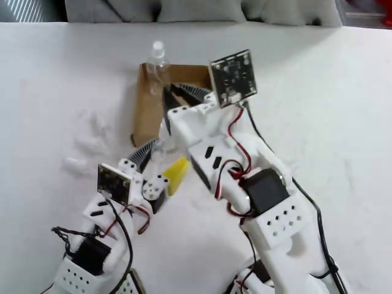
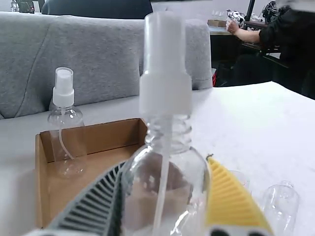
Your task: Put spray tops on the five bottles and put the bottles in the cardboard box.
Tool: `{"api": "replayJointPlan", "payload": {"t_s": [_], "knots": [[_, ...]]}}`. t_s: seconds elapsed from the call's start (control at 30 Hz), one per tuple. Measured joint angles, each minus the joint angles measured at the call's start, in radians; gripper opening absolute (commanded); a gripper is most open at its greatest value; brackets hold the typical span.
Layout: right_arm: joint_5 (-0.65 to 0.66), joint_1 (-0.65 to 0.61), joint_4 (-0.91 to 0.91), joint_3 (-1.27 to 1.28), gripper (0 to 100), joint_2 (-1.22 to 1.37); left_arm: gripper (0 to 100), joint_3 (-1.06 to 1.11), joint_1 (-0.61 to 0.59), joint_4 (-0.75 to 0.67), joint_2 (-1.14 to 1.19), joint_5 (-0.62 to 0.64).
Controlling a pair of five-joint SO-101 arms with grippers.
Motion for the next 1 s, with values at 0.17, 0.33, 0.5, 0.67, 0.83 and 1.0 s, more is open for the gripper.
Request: {"api": "replayJointPlan", "payload": {"t_s": [0.17,0.33,0.5,0.67,0.83,1.0], "knots": [[0.000,-0.054,0.080,0.000,1.7,0.000,2,0.000,0.000,0.000,0.000,0.000],[0.000,-0.094,0.137,-0.025,1.7,-0.005,2,0.002,0.000,0.000,0.000,0.000],[0.000,-0.103,0.175,-0.026,2.0,-0.066,2,0.002,0.000,0.000,0.000,0.000],[0.000,-0.106,0.176,-0.025,2.1,-0.155,2,0.002,0.000,0.000,0.000,0.000],[0.000,-0.074,0.176,-0.025,1.8,-0.235,2,0.002,0.000,0.000,0.000,0.000],[0.000,-0.002,0.166,-0.025,1.8,-0.242,2,0.018,0.000,0.000,0.000,0.000]]}}
